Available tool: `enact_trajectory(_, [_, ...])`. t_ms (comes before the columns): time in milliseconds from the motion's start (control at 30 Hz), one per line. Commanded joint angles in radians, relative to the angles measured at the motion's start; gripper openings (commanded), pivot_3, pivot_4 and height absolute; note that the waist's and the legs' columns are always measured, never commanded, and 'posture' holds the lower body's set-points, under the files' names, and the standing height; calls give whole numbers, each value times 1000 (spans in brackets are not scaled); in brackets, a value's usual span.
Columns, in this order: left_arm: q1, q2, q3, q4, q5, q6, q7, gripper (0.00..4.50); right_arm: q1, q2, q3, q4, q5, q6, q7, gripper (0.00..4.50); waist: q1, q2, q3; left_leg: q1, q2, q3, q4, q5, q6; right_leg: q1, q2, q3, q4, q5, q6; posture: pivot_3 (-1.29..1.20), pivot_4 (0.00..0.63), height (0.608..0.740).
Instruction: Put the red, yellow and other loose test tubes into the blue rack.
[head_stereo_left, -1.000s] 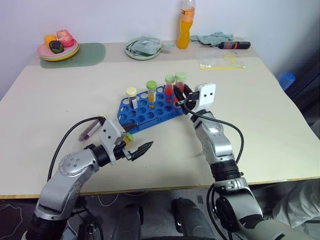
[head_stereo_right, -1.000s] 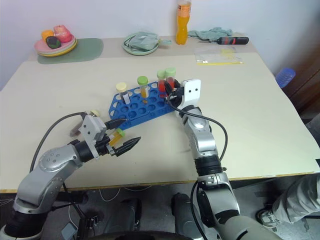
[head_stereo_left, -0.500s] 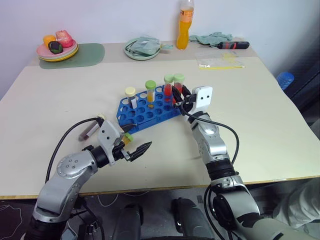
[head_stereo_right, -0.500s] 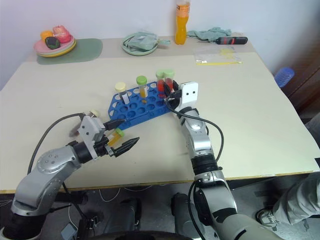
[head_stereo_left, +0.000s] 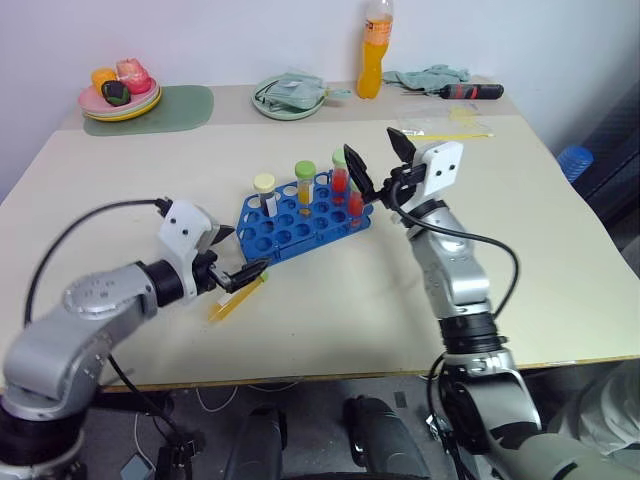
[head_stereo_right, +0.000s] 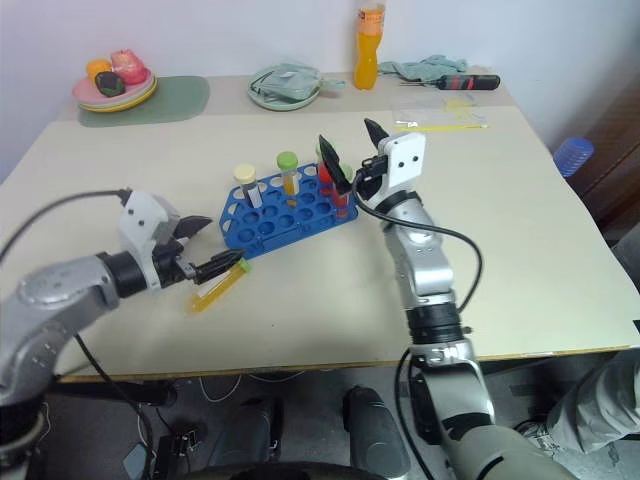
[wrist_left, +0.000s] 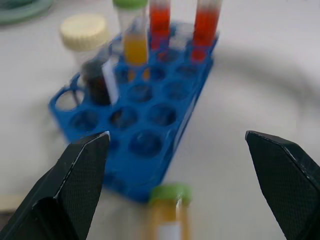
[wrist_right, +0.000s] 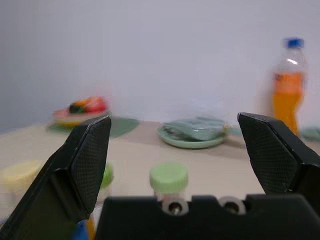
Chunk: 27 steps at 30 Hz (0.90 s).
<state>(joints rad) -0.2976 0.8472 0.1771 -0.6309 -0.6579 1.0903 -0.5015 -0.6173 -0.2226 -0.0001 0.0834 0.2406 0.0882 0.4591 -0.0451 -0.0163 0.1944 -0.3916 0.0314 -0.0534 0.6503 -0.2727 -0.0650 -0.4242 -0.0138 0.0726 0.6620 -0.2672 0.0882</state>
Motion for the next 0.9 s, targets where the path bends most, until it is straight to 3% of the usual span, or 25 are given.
enact_trajectory(33, [-151,162,-111,14,-99,368,-63,4500,48,-128,66,-173,62,81,224,4447,-1,0,0,0,0,0,-1,0,0,0,0,0,-1,0,0,0,150,740])
enact_trajectory(200, [-365,196,-266,102,-134,513,-108,4500,113,-295,135,-333,137,178,449,4447,-3,-1,1,0,0,0,-1,0,0,1,1,0,-1,-1,0,0,150,740])
enact_trajectory(433, [-534,195,-566,222,-27,507,-107,4500,133,-344,175,-407,163,250,537,4447,-2,-1,1,0,0,-1,0,0,0,0,2,0,0,-1,-1,0,150,740])
enact_trajectory(900, [-583,102,-685,295,29,524,-120,4500,204,-350,203,-480,133,269,515,4447,1,-2,1,-1,0,-1,2,0,0,0,2,0,1,-1,-1,0,150,740])
